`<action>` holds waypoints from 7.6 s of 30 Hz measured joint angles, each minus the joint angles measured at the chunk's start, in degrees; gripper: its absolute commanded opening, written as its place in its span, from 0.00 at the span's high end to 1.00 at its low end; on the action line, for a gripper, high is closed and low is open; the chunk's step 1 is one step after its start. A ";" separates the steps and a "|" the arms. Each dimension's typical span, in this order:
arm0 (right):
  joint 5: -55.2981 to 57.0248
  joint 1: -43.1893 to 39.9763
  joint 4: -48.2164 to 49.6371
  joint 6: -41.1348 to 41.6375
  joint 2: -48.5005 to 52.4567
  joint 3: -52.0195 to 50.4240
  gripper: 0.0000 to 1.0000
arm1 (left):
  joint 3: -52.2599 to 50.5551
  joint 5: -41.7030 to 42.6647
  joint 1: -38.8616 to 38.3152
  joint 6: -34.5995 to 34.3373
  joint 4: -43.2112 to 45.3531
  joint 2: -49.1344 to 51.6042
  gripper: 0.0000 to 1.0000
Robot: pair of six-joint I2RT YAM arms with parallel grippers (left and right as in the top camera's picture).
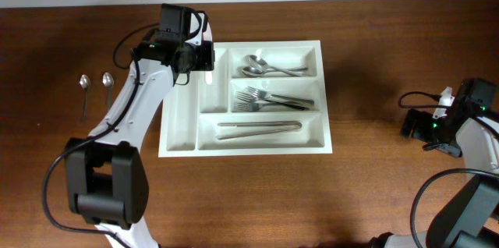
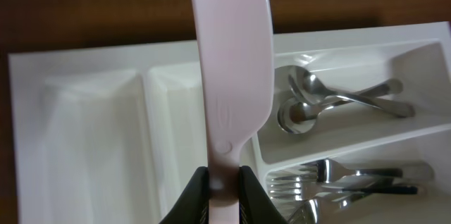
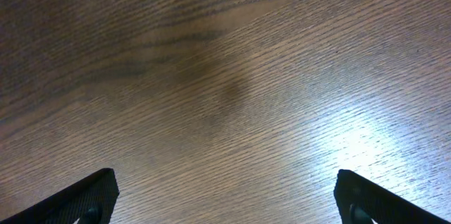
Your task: Pack container
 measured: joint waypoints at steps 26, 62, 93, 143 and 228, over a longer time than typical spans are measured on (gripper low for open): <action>0.00 0.00 0.00 -0.02 0.00 0.00 0.01 | 0.09 0.42 -1.07 -4.13 -2.01 4.13 0.94; 0.00 0.00 0.00 -0.02 0.00 0.00 0.01 | 0.33 0.37 -1.77 -2.64 -5.42 10.62 0.75; 0.00 0.00 0.02 -0.02 0.00 0.00 0.01 | 37.83 -4.83 6.99 2.73 -33.38 11.04 0.14; 0.00 0.00 0.00 -0.02 0.00 0.00 0.01 | 36.46 -6.69 30.18 27.82 -42.05 29.40 0.11; 0.00 0.00 0.02 -0.02 0.00 0.00 0.01 | 36.50 -9.14 30.18 25.20 -37.55 34.95 0.37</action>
